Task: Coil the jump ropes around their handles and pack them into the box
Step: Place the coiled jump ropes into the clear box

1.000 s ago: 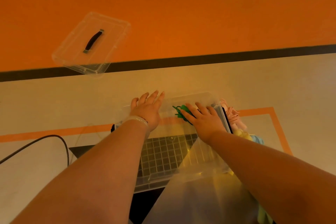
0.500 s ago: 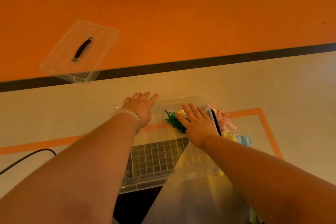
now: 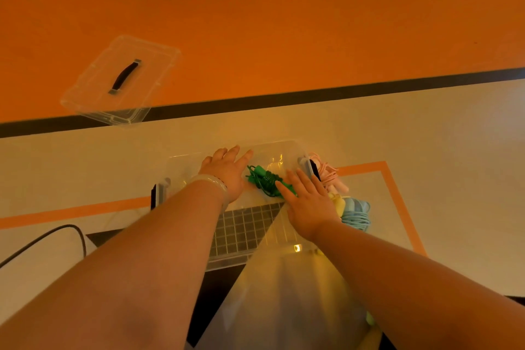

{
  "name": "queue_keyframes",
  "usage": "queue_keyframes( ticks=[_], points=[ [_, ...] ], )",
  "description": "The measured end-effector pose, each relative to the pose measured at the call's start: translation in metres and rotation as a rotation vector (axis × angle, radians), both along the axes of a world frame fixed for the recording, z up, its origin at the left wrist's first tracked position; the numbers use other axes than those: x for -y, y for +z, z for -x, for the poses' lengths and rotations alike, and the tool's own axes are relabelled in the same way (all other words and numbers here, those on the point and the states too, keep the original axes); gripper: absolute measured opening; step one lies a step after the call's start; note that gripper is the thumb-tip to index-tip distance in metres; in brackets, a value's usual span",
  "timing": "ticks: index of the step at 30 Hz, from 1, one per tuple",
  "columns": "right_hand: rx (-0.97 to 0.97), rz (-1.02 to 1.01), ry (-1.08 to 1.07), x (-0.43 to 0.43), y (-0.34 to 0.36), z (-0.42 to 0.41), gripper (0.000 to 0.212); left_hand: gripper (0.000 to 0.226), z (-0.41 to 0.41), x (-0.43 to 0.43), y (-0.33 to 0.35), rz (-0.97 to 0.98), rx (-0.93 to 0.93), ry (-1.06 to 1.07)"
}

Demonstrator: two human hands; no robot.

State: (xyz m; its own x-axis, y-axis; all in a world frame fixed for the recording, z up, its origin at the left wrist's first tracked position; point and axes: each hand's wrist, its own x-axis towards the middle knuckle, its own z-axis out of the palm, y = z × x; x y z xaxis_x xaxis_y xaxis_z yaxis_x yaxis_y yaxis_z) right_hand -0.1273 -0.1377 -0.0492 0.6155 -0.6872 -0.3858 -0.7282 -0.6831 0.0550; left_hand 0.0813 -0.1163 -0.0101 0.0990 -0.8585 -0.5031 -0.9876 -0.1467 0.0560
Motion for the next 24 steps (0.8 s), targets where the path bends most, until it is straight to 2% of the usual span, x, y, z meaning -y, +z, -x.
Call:
queue_keyframes(
  ticks=[4, 8, 15, 17, 21, 24],
  points=[
    [0.042, -0.014, -0.05, -0.011, -0.004, 0.018, 0.058, 0.064, 0.019, -0.013, -0.008, -0.002, -0.034, -0.028],
    [0.355, -0.009, -0.15, -0.021, -0.006, 0.028, 0.055, 0.066, 0.032, -0.025, -0.014, -0.005, -0.07, -0.021],
    [0.646, -0.117, -0.839, -0.015, -0.014, 0.05, 0.046, 0.07, 0.024, -0.021, -0.024, 0.011, -0.064, -0.016],
    [0.618, -0.173, -0.917, -0.011, -0.019, 0.057, 0.043, 0.069, 0.021, -0.016, -0.024, 0.056, -0.06, -0.015],
    [0.561, -0.249, -0.908, -0.004, -0.026, 0.067, 0.044, 0.068, 0.017, -0.005, -0.025, 0.212, -0.019, -0.043],
    [0.521, -0.298, -0.892, 0.001, -0.027, 0.064, 0.05, 0.07, 0.01, 0.002, -0.029, 0.204, 0.013, -0.022]
  ],
)
